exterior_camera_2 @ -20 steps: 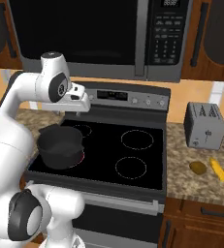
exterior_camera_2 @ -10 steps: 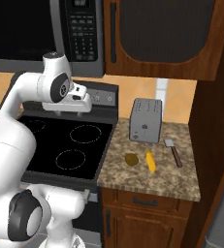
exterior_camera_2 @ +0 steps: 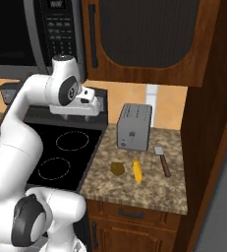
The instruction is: Put the avocado and corn in the pot. Retrieve the spatula and lightly stir the vegetables in the pot.
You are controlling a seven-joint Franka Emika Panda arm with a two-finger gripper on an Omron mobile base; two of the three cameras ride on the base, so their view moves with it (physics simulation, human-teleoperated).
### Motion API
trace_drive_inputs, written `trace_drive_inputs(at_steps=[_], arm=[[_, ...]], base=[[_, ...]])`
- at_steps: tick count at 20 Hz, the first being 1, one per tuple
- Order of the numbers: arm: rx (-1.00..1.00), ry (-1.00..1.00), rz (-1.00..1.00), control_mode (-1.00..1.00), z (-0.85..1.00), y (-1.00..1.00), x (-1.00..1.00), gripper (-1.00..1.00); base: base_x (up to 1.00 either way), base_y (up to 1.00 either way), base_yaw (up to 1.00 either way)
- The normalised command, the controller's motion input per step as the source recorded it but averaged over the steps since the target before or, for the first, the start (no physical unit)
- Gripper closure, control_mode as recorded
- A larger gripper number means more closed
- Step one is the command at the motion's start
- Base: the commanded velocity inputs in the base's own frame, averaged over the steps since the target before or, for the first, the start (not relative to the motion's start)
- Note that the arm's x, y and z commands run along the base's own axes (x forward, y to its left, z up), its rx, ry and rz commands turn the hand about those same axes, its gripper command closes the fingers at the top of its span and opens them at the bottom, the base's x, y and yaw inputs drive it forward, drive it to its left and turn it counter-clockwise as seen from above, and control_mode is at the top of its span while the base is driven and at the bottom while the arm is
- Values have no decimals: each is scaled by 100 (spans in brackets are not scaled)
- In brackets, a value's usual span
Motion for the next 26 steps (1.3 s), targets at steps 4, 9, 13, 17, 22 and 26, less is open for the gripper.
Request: trace_drive_inputs(at_steps=[4,9,13,17,22,26], arm=[[0,1,0,-100,-42,-100,-23,-100],[0,12,0,-100,-79,-98,0,-100],[0,13,5,-100,-94,-64,0,-100],[-2,7,17,-100,-77,-6,8,-100],[-7,4,20,-100,-67,0,37,-100],[-8,5,19,-100,-62,0,37,-100]], base=[[0,0,0],[0,0,0],[0,0,0],[0,0,0],[0,0,0],[0,0,0]])
